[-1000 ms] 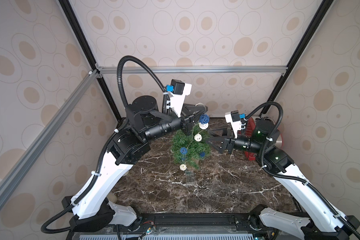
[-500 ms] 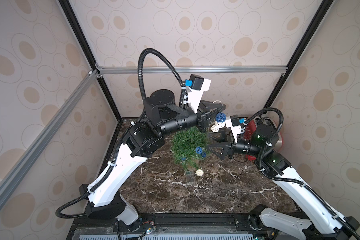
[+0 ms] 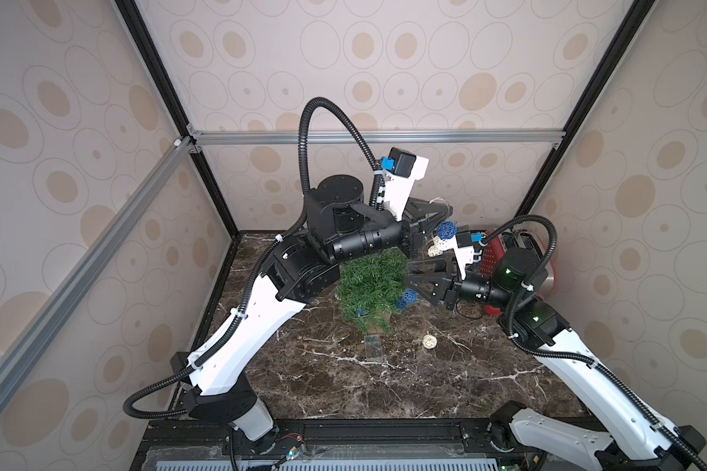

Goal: Remove string lights from the small christmas tree
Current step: Remove the light string from the Christmas tree.

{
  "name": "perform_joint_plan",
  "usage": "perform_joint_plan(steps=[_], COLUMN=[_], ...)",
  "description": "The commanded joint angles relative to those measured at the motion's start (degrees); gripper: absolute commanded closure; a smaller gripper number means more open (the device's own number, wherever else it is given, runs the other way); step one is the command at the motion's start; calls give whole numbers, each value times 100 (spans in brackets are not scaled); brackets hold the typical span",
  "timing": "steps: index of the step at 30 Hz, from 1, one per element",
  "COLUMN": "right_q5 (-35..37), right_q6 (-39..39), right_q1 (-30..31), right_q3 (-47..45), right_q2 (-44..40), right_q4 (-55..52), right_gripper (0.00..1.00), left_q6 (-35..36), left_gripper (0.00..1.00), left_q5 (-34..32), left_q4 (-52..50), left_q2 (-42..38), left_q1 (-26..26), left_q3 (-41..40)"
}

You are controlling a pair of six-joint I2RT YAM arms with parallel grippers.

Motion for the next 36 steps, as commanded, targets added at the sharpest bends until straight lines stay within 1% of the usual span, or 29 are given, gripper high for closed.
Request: perform_joint_plan(steps=[1,2,5,7,10,15,16,18,20,26,29,34,36], right_q5=[356,432,660,869,944,938,1010,1250,1458,1644,1733,2339,2278], right_q6=[-172,-207,-351,-440,-580,-1125,-1201,-1353,-1384,-1569,-1654,-1816,-1884], right_q1=[21,24,33,23,23,20,21,22,21,28,26,24,18], right_q3=[-40,-40,-40,-52,-79,-119,-94,-41,-50,307,498,584,690], right_q2=[-204,-222,-256,-291,-366,-798,-862,-962,-1061,-919,-843,-886,-831], right_q4=[-93,-157,-377,-517,-604,-855,-967,-1195,-1154,-1109,-1242,-1340,-1347], right_gripper=[47,45,29,22,17,9,1,2,2,1,1,1,2], left_q6=[-22,-16,3,-5,4,107,118,129,126,100,173,224,241], left_gripper=[100,100,100,100,100,100,100,100,100,100,100,100,100], left_q5=[-52,-84,-111,-78,-111,-287,-323,-339,-307,-147,-299,-386,-339], left_q4=[155,155,129,120,98,-140,-174,-197,-206,-244,-323,-591,-614], left_q2=[-94,-90,-72,-58,-45,-18,-27,-40,-23,74,60,114,114], left_q1=[-59,-54,-54,-54,-58,-54,-54,-54,-54,-59,-56,-56,-55], left_q3=[178,184,228,250,267,404,411,413,414,441,448,662,662])
